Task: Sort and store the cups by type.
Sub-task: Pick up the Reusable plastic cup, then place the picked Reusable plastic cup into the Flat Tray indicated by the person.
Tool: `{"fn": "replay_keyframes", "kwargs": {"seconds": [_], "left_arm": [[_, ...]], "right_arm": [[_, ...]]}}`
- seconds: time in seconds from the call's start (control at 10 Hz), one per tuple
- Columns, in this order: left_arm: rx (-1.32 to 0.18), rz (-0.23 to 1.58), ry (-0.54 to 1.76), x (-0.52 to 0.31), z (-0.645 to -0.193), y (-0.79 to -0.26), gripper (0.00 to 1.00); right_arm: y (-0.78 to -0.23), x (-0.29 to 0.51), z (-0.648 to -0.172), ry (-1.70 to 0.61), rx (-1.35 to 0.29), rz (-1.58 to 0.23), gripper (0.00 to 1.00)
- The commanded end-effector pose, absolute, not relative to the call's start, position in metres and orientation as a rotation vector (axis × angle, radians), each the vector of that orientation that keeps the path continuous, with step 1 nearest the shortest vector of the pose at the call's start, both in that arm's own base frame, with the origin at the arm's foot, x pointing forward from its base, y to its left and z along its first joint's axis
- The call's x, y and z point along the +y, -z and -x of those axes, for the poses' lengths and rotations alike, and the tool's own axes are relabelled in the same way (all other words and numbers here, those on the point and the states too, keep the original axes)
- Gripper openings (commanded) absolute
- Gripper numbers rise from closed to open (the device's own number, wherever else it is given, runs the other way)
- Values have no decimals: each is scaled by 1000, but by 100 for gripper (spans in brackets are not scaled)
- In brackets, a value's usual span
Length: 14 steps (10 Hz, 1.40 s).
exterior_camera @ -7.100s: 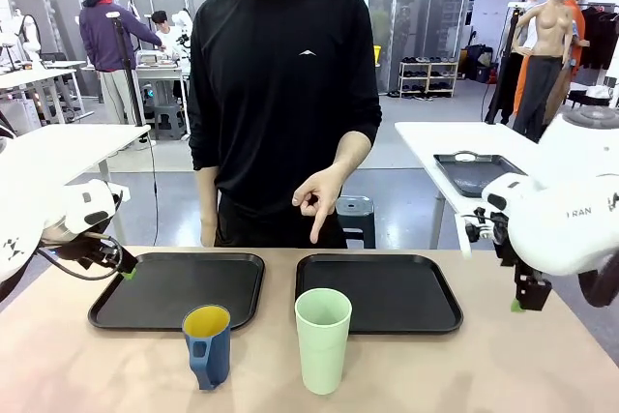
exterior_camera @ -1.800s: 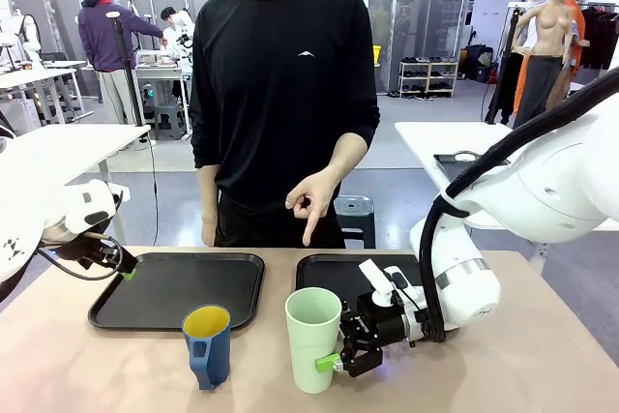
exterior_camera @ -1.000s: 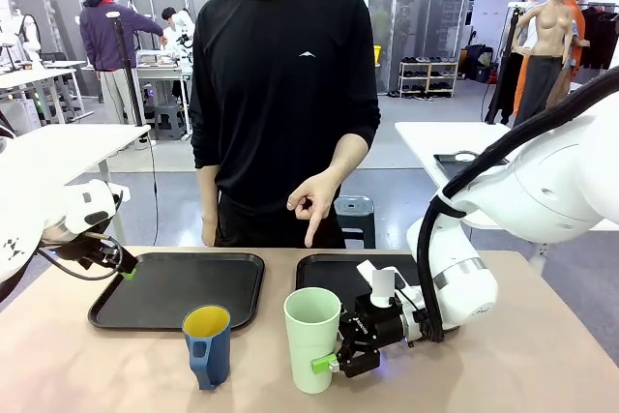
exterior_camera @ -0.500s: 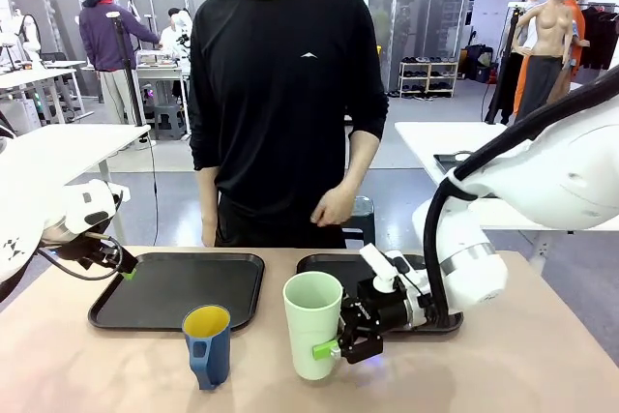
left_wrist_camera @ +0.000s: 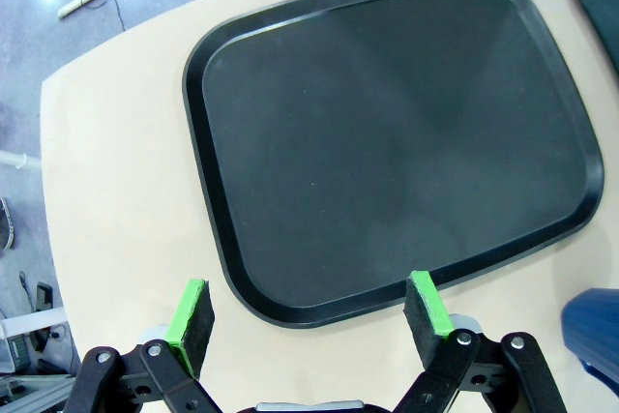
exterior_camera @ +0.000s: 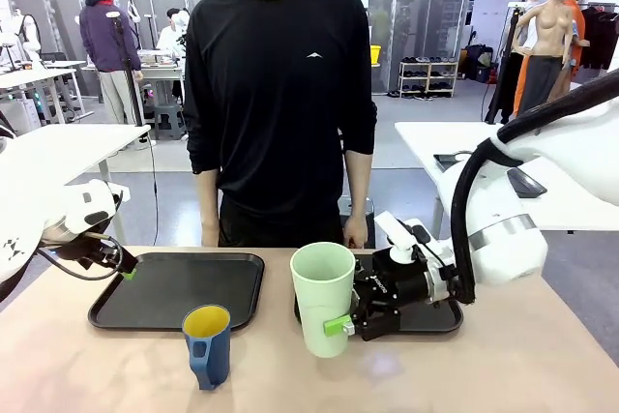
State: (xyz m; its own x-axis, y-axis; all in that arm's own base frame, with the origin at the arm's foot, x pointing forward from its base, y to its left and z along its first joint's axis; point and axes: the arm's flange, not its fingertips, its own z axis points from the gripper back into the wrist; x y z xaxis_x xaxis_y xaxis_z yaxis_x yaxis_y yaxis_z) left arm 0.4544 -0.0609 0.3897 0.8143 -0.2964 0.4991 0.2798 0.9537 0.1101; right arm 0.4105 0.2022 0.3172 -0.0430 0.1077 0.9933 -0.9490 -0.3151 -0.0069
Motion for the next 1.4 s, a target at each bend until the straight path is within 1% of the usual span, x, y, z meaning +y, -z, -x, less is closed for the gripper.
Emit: {"fn": "replay_keyframes", "kwargs": {"seconds": [0.0,0.1,1.3], "left_arm": [[-539,-32,306,-60,-455,-390,100],[-539,-32,306,-60,-455,-390,100],[-539,-32,306,-60,-455,-390,100]], "right_arm": [[-318,201,-410,-1482,-945,-1308,36],[-317,202,-411,-1511,-974,-1338,36],[-317,202,-411,-1511,-974,-1338,36]]}}
